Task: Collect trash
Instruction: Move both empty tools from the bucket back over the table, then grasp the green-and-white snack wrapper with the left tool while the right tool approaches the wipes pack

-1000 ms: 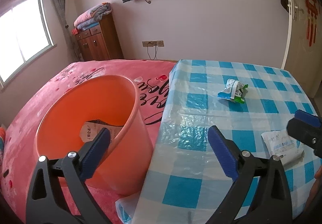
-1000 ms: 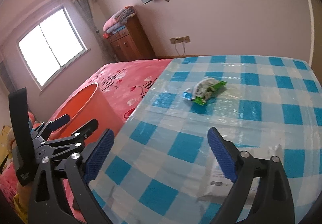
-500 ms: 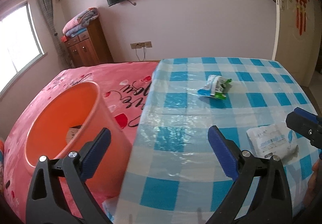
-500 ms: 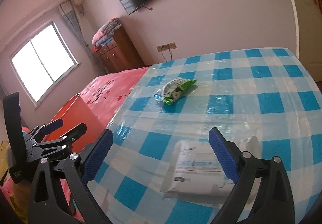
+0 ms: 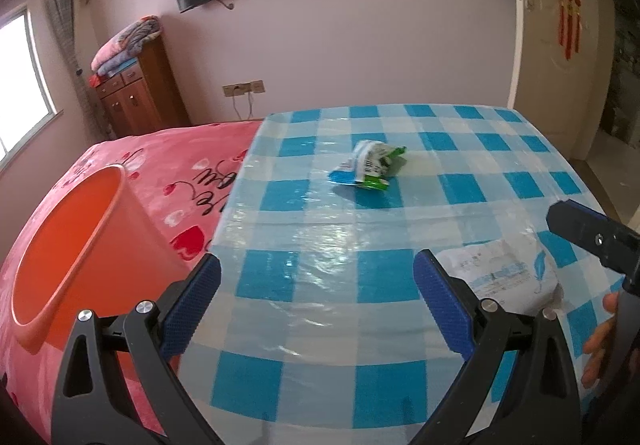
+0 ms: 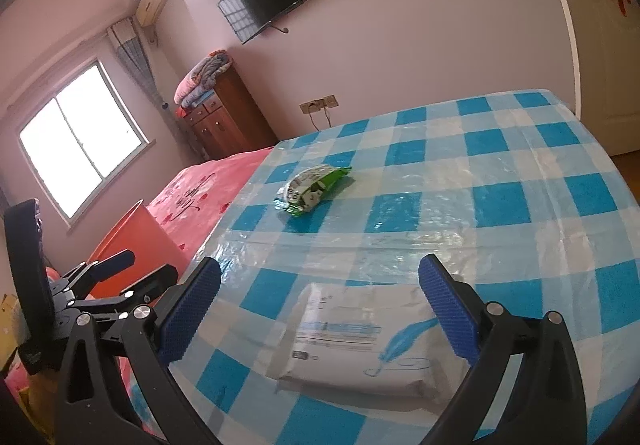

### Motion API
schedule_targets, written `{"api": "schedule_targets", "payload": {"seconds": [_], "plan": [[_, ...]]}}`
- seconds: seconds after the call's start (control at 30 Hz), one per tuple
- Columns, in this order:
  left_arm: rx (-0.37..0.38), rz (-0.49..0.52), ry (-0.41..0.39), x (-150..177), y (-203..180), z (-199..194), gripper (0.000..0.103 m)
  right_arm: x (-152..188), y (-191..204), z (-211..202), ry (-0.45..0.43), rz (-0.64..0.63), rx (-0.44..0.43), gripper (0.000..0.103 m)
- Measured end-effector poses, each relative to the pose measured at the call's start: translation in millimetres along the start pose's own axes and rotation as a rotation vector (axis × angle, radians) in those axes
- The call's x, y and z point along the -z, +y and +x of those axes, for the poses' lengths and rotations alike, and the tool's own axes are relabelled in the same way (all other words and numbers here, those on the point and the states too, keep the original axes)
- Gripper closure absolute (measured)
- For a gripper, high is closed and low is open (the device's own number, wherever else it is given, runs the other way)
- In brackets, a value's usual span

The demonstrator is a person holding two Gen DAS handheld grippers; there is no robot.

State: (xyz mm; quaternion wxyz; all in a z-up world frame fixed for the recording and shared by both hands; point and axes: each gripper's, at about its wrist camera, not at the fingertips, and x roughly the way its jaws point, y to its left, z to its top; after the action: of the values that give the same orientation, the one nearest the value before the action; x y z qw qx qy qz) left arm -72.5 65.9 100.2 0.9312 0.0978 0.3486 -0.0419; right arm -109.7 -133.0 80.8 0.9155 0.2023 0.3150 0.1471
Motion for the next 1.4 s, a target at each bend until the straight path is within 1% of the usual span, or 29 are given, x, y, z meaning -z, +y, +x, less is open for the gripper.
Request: {"api": "schedule_targets", "payload": {"seconds": [0.17, 0.3, 0.43, 0.5, 0.53, 0.6, 0.63, 0.73, 0.8, 0.93, 1.07, 1.2, 1.33, 1.4], "plan": [[0.051, 0.043, 0.003, 1.4, -18.3, 1.9, 0.006, -1.3, -18.9, 0.2, 0.027, 0.048, -0.001, 0.005], [0.122, 0.065, 0.019, 7.8, -34.0, 2.0, 0.006, -2.6, -35.6, -2.1, 0.033, 0.072, 0.011, 0.005], [0.215, 0.063, 0.065, 22.8, -52.9, 4.6, 0.006, -4.3, -49.1, -6.7, 0.025, 0.09, 0.036, 0.005], [0.245, 0.078, 0.094, 30.4, -65.3, 7.6, 0.006, -5.8, -57.3, -7.1, 0.037, 0.106, 0.054, 0.005], [0.26, 0.077, 0.105, 33.3, -69.3, 8.7, 0.006, -6.8, -61.6, -6.4, 0.042, 0.114, 0.05, 0.005], [0.317, 0.066, 0.134, 40.4, -80.8, 11.1, 0.006, -7.7, -69.7, -6.2, 0.051, 0.129, 0.045, 0.005], [0.353, 0.052, 0.15, 43.4, -87.0, 12.1, 0.006, -8.3, -73.3, -6.5, 0.053, 0.13, 0.055, 0.005], [0.429, 0.016, 0.195, 50.3, -101.1, 13.7, 0.006, -9.7, -81.2, -9.8, 0.044, 0.12, 0.084, 0.005], [0.445, 0.01, 0.203, 54.0, -109.2, 11.7, 0.006, -10.4, -88.7, -11.9, 0.039, 0.125, 0.089, 0.005], [0.513, -0.058, 0.235, 56.1, -116.1, 15.1, 0.006, -12.5, -102.2, -13.9, 0.036, 0.144, 0.09, 0.005], [0.52, -0.096, 0.246, 49.9, -120.4, 28.4, 0.006, -14.9, -112.9, -14.6, 0.036, 0.161, 0.088, 0.005], [0.491, -0.093, 0.229, 36.2, -124.4, 43.7, 0.006, -16.5, -119.6, -17.9, 0.028, 0.165, 0.092, 0.005], [0.509, -0.094, 0.224, 19.4, -134.1, 61.0, 0.006, -18.0, -127.3, -20.4, 0.022, 0.167, 0.104, 0.005], [0.534, -0.082, 0.216, 11.6, -144.3, 66.6, 0.006, -18.9, -131.9, -21.5, 0.02, 0.174, 0.107, 0.005]]}}
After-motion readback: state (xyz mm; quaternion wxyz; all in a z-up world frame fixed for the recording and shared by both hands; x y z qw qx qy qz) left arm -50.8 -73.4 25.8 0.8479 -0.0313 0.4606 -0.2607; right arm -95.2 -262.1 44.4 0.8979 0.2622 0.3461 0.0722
